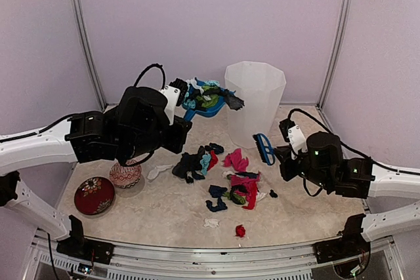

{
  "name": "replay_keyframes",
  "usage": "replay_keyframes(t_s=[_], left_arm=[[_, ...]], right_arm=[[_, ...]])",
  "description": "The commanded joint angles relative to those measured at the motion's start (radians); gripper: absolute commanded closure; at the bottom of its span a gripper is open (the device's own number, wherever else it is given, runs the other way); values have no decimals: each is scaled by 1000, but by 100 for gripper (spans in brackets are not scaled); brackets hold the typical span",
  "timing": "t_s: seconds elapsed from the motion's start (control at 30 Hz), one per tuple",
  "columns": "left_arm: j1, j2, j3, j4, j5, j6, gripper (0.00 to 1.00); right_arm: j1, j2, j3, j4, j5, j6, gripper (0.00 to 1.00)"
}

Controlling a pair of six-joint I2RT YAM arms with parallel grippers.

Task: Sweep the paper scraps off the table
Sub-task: Dump the paper scraps in the dustpan into the trash bin.

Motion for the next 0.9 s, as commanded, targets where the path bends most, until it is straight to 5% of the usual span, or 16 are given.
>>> replay_keyframes(t_s=[0.0,0.5,0.87], left_arm=[[64,85,167,-104,107,89,100],[228,526,820,-270,305,297,100],[269,726,1061,-278,496,374,100]], right_arm=[[-14,-31,-32,-2,-26,53,100],[-19,-105,-133,31,-119,146,100],[-19,-120,-151,32,-151,159,100]])
